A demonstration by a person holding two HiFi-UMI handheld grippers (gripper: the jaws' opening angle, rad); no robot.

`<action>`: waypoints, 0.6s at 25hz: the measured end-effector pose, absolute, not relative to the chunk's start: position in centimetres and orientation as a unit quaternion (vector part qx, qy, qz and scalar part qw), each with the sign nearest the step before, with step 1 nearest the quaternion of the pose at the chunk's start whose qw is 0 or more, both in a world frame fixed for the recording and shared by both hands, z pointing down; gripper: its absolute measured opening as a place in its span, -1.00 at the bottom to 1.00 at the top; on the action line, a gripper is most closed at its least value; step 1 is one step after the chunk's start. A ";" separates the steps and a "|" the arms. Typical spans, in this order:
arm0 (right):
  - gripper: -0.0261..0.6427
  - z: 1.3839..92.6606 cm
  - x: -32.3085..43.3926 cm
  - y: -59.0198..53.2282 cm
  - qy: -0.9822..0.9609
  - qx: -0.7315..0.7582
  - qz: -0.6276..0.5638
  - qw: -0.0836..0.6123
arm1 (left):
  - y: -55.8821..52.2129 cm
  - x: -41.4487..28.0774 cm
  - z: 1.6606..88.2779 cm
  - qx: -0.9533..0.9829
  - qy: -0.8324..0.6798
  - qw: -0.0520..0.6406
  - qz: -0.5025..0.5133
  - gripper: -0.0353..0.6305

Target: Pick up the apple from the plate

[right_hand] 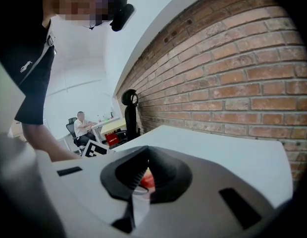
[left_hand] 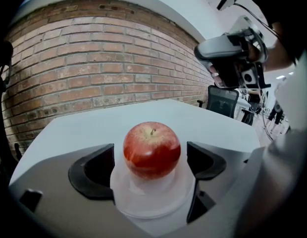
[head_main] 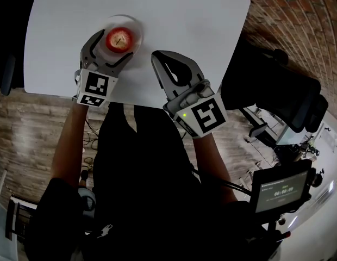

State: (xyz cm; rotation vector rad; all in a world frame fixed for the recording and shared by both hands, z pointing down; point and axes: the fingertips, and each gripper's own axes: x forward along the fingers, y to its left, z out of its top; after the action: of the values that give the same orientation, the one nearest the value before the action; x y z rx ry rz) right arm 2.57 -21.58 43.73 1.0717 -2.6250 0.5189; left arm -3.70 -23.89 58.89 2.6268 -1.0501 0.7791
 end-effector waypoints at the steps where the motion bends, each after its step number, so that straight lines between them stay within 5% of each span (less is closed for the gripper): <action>1: -0.91 43.7 2.6 -21.6 -0.903 0.370 0.179 0.129 | -23.9 -3.7 59.0 0.890 -0.356 0.103 0.266 0.45; 15: -0.91 43.6 3.4 -21.8 -0.899 0.382 0.176 0.122 | -25.0 -3.2 58.9 0.891 -0.351 0.085 0.276 0.45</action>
State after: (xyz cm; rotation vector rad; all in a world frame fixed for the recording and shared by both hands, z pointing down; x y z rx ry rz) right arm 3.43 -21.77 43.63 1.1148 -2.6245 0.5142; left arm -3.19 -25.01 58.86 2.6564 -1.0473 0.8240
